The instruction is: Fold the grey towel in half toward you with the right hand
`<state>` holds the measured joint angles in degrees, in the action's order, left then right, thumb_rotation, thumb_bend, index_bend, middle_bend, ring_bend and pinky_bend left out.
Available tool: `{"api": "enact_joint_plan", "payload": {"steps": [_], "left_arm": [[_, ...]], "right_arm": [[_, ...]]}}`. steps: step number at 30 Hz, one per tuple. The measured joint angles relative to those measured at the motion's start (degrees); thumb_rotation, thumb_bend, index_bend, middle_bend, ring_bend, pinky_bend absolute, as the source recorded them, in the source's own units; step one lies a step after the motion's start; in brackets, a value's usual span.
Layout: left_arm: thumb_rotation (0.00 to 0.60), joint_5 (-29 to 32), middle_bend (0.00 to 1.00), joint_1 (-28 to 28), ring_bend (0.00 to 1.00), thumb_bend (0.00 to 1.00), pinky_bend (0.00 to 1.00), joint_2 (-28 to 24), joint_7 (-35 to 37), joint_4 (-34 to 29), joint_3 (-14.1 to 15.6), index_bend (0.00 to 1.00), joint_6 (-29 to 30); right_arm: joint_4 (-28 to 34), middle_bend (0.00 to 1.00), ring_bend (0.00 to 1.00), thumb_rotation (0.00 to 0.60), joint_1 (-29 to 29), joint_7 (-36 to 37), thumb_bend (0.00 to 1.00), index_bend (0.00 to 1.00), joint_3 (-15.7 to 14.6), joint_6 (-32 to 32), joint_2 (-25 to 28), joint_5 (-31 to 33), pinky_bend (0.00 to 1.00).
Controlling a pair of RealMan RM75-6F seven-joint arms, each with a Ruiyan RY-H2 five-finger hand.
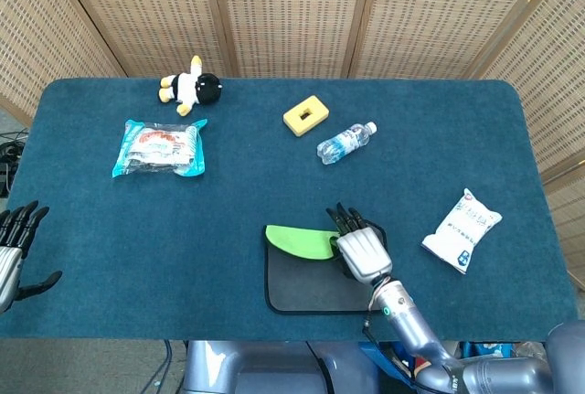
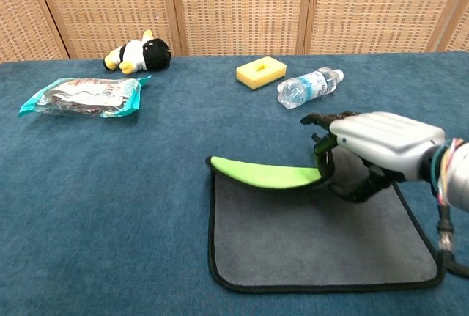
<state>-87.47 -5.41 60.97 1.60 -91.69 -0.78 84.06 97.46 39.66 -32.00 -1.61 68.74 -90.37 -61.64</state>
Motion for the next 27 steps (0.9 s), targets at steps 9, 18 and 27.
{"api": "enact_joint_plan", "payload": {"steps": [9,18,27], "left_arm": [[0.600,-0.93,0.00,0.43,0.00,0.21,0.00,0.04,-0.19,-0.19,0.45,0.00,0.78],[0.600,-0.34,0.00,0.28,0.00,0.21,0.00,0.00,-0.04,-0.06,0.22,0.00,0.35],[0.600,-0.29,0.00,0.29,0.00,0.21,0.00,0.06,-0.26,-0.11,0.20,0.00,0.34]], "right_arm": [[0.03,0.00,0.00,0.600,-3.19,-2.24,0.59,0.63,-4.34,1.22,-0.56,-6.49,0.00],[-1.10,0.00,0.00,0.600,-5.58,-2.26,0.59,0.63,-5.74,0.76,-1.10,-9.73,0.00],[-1.40,0.00,0.00,0.600,-7.48,-0.61,0.59,0.63,-6.76,0.13,0.12,-12.25,0.00]]}}
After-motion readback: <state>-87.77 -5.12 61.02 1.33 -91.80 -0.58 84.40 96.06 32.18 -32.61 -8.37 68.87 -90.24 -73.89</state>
